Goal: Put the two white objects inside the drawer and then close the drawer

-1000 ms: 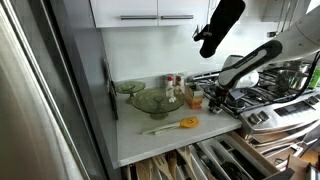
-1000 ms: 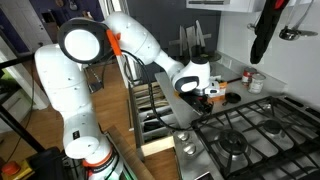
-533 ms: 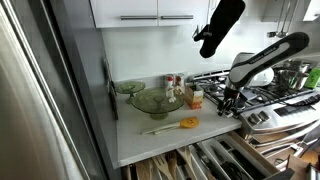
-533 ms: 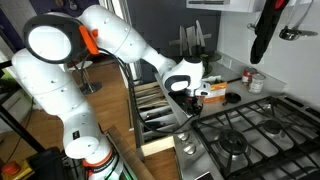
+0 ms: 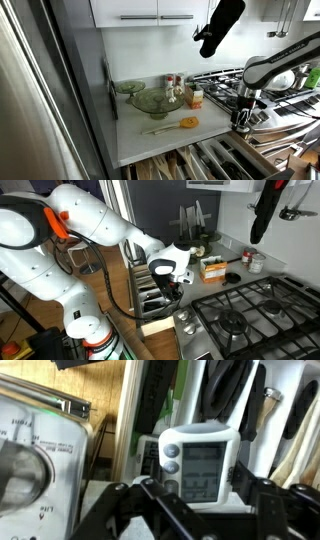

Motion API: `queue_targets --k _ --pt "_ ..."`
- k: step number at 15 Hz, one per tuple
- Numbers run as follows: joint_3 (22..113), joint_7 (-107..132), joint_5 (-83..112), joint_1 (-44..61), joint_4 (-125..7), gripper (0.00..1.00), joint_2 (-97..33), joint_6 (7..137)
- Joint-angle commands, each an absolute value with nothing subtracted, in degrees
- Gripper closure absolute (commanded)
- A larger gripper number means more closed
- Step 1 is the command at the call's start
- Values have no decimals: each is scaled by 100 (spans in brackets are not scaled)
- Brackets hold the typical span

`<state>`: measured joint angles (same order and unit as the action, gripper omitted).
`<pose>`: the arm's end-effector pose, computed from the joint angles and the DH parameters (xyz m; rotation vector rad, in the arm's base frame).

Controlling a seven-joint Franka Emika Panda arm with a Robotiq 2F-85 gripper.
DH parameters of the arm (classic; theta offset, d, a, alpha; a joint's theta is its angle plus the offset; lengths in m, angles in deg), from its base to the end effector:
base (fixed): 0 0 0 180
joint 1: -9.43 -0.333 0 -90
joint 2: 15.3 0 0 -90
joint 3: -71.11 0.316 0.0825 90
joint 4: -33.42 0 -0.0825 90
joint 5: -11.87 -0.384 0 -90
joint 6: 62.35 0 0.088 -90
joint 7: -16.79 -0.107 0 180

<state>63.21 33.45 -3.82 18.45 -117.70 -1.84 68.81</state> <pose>0.3872 -0.1092 0.3149 -2.8762 0.2770 0.0693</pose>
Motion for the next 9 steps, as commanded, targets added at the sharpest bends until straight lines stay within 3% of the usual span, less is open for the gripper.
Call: queue_targets --k 1,5,6,7,9 --pt "6246 3081 -498 1680 -12120 55 34 6724" --pt "6306 2772 -421 1643 -12318 55 -59 7095" --pt "6334 2689 -348 1650 -12369 25 -67 7252" --pt "6336 2633 -352 1645 -12396 5 -55 7380" --pt "6356 2508 -368 1622 -12482 6 36 7660"
